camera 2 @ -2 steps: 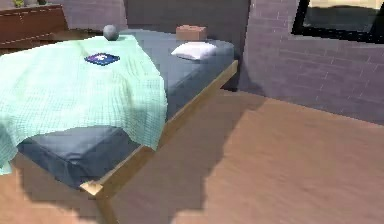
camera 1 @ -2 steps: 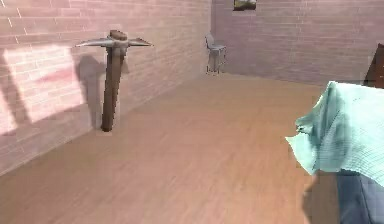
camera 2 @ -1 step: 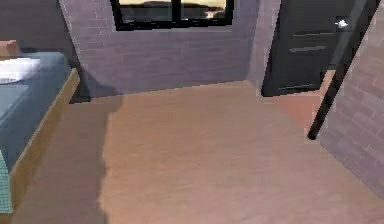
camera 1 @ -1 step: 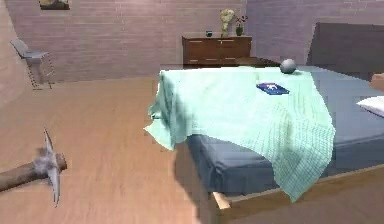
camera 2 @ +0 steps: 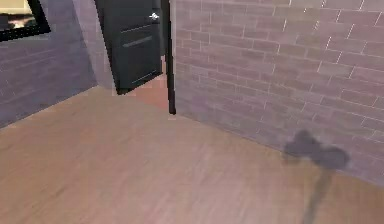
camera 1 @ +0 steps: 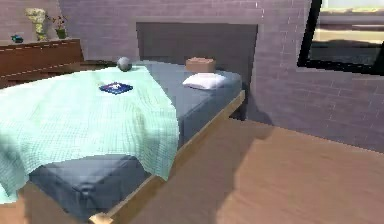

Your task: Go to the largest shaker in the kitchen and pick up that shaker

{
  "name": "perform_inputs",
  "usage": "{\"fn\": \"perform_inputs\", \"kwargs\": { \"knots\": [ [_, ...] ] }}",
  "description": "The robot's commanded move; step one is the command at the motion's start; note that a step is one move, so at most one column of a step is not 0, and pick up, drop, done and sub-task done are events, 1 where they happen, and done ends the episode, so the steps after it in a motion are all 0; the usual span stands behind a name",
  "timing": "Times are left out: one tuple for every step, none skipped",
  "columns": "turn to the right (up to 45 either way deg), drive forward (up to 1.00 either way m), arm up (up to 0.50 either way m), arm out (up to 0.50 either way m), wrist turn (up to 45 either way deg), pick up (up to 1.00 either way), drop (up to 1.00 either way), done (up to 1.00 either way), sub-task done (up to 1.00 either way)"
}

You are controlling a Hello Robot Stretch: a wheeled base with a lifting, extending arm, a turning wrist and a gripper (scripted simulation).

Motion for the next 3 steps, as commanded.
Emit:
{"fn": "perform_inputs", "kwargs": {
  "knots": [
    [45.0,0.0,0.0,0.0,0.0,0.0,0.0,0.0,0.0],
    [18.0,0.0,0.0,0.0,0.0,0.0,0.0,0.0,0.0],
    [0.0,1.0,0.0,0.0,0.0,0.0,0.0,0.0,0.0]
  ]
}}
